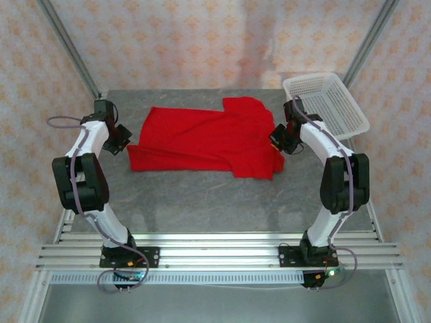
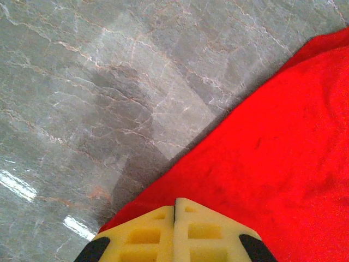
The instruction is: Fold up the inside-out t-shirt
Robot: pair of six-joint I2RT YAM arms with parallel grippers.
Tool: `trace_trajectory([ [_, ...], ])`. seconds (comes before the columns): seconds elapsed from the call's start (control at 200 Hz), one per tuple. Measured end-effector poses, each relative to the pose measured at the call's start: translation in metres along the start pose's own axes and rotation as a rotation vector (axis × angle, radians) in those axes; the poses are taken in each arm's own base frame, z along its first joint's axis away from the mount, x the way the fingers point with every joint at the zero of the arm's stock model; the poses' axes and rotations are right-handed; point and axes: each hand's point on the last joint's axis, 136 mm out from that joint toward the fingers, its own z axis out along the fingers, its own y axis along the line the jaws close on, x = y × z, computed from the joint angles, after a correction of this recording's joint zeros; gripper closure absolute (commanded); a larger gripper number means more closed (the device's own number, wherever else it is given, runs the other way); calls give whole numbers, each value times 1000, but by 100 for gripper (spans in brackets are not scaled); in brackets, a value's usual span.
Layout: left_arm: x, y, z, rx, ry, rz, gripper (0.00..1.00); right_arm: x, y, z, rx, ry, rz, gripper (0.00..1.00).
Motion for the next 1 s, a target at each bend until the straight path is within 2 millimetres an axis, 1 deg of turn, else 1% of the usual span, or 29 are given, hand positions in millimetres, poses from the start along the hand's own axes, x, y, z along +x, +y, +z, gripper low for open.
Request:
trace_trajectory([
  [0.095,0,2,5,-12,7,-7,100,-8,-1,6,6,5,14,100],
  [0.19,2,3,16,-27,28,-10,100,-18,-4,15,20,12,22,100],
  [0.305,1,-1,31,-23,55,-11,100,-30,-6,28,41,27,15,100],
  [0.36,1,-3,36,-17,68,-11,100,-32,-6,34,47,36,7,100],
  [0.58,-2,-27,53,56,109,28,100,-31,-12,53,75,74,-1,100],
  [0.691,2,-40,57,82,122,63,100,-31,-15,62,91,91,-2,100],
  [0.771,4,-49,57,89,121,84,100,-31,-16,65,98,97,-5,100],
  [0.846,0,-57,57,97,109,93,100,-33,-15,63,103,93,-8,100],
  [0.941,-5,-58,58,86,92,94,100,-38,-11,60,101,79,-11,100],
  [0.996,-5,-56,60,71,90,94,100,-40,-10,59,100,71,-13,94],
])
